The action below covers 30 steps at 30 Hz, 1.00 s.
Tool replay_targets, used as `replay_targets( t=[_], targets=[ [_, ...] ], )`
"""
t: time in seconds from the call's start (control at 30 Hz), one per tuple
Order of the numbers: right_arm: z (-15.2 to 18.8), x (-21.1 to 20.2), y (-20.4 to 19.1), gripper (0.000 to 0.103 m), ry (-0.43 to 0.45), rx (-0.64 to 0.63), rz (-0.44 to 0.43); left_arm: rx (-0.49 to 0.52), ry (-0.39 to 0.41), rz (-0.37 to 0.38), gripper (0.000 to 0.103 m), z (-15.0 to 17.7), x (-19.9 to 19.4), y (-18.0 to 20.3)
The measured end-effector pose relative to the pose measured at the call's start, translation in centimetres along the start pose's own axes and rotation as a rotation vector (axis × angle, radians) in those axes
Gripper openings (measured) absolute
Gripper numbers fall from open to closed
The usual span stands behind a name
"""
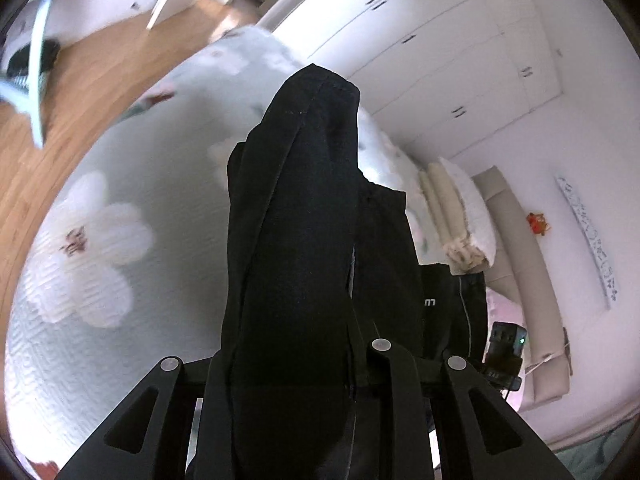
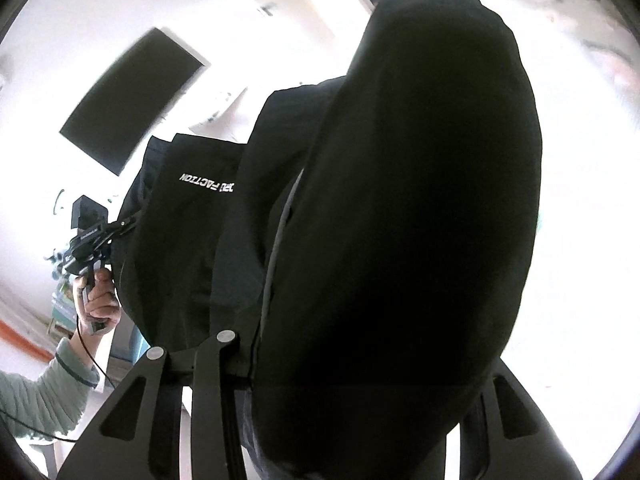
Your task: Fold large clothes
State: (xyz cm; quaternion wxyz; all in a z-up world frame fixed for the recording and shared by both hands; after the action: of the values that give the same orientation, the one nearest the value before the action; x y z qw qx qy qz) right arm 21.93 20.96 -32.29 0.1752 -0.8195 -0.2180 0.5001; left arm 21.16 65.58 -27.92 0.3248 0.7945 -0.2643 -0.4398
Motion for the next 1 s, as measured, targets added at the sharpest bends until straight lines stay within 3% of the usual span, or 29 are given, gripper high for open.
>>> replay_targets(
  t=[0.17, 0.2, 0.27, 0.3, 0.37, 0.43, 0.57, 0.67, 0.83, 0.9, 0.93, 1.0],
  targets=[
    [0.8, 8.4, 1.9, 0.048, -0.091, 0.075, 0.120, -0.114, -0.067, -0.052, 0.025, 0.8, 2.4, -11.2],
    [1.3, 9.5, 3.1, 0.049, -0.100, 0.111, 0.149, -0.199, -0.060, -0.009, 0.027, 1.4, 2.7, -14.8],
    [2.4, 10.7, 6.2, 0.065, -0.115, 0.211, 0.100, -0.348, -0.038, 0.089, 0.036, 2.4, 2.9, -19.9],
    [2.9, 11.1, 7.6, 0.067, -0.121, 0.280, 0.084, -0.398, -0.029, 0.129, 0.052, 2.8, 3.1, -21.0],
    [3.5, 11.0, 9.6, 0.069, -0.128, 0.387, 0.035, -0.471, -0.015, 0.198, 0.058, 3.4, 2.7, -23.1],
    [3.7, 9.9, 10.6, 0.069, -0.123, 0.432, 0.045, -0.424, -0.037, 0.151, 0.062, 2.9, 1.6, -22.7],
    [4.5, 5.9, 9.0, 0.071, -0.110, 0.397, 0.180, -0.358, -0.054, 0.053, 0.063, 1.3, -1.8, -21.5],
    [2.8, 2.0, 7.9, 0.074, -0.080, 0.339, 0.317, -0.226, -0.067, -0.094, 0.063, 0.3, -4.8, -19.0],
    [3.0, -2.4, 3.8, 0.074, -0.028, 0.273, 0.368, -0.090, -0.076, -0.139, 0.063, 1.1, -7.5, -12.9],
    [3.1, -2.0, 0.1, 0.074, -0.015, 0.236, 0.379, -0.046, -0.062, -0.134, 0.063, 2.3, -7.2, -9.4],
    [3.9, -2.8, 0.2, 0.074, -0.017, 0.218, 0.390, -0.017, -0.066, -0.144, 0.063, 3.2, -6.9, -8.0],
    [5.4, -1.5, -3.0, 0.074, -0.013, 0.141, 0.462, 0.059, -0.075, -0.180, 0.064, 5.1, -5.1, -5.1]
  ],
)
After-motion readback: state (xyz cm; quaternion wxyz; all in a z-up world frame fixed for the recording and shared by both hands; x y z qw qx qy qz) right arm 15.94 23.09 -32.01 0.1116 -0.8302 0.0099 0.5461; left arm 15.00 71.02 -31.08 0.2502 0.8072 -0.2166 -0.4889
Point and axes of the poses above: each gripper's, at about its wrist camera, not at the fingertips, and x roughly the way its jaws point, y to its right, z to its underside, the point moved 1 cm from there along x, roughly the way its jaws point, and after that the axes turned 7 degrees about z, right-handed, at the moved point
